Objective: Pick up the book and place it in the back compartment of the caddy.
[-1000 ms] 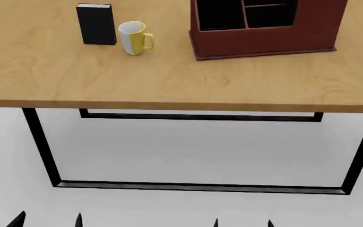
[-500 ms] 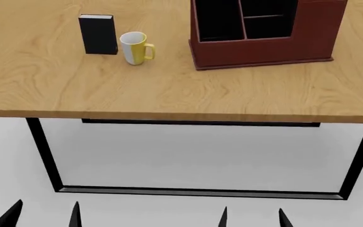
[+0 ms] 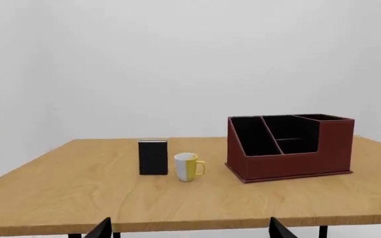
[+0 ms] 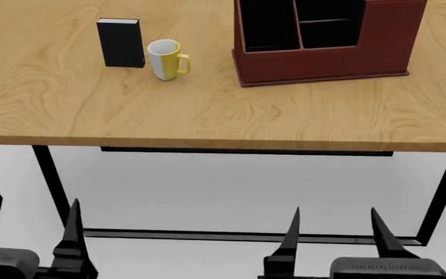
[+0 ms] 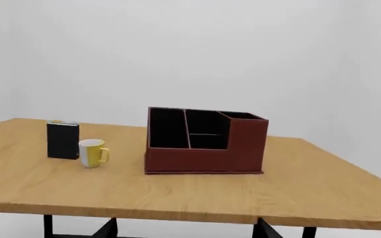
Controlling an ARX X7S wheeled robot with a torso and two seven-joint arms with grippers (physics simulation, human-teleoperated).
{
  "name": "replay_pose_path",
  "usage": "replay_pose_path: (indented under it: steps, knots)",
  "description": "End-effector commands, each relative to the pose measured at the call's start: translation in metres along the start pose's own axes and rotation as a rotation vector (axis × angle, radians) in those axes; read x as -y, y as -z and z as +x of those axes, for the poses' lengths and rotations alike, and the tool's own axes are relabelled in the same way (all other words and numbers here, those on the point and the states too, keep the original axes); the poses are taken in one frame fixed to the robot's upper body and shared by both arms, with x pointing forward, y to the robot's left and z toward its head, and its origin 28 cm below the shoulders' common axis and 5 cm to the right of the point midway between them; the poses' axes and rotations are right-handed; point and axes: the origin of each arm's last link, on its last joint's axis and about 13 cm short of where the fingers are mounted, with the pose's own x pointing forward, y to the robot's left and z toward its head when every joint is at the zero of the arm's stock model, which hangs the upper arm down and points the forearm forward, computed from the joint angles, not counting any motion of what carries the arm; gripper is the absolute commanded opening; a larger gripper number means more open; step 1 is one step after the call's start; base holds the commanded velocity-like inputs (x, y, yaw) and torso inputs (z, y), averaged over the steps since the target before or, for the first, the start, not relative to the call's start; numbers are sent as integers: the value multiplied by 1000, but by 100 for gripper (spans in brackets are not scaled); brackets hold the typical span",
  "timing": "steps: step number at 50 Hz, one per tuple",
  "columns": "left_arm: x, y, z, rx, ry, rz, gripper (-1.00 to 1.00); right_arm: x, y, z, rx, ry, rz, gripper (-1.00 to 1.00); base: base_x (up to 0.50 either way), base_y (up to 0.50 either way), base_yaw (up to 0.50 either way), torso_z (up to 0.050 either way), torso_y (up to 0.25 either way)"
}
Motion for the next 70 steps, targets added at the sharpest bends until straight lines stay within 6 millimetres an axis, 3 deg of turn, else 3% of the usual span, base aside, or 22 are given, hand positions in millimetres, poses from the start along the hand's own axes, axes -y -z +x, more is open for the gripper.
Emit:
replay_pose_path:
  steps: [1, 12, 23, 55, 70]
  knots:
    - [-2, -22, 8, 47, 19, -8, 100, 6, -25, 3, 58, 2, -24, 100, 0, 0, 0, 50, 0]
    - [-5, -43, 16, 92, 41, -4, 100, 13, -51, 8, 117, 2, -50, 100, 0, 0, 0, 50, 0]
    - [-6, -51, 18, 104, 43, -15, 100, 15, -63, 8, 149, 5, -48, 100, 0, 0, 0, 50, 0]
    - [-7, -48, 17, 106, 26, -47, 100, 15, -60, 3, 170, 14, -28, 100, 0, 0, 0, 50, 0]
    - [-7, -51, 17, 111, 20, -37, 100, 15, -62, 3, 164, 4, -22, 100, 0, -176, 0, 2, 0]
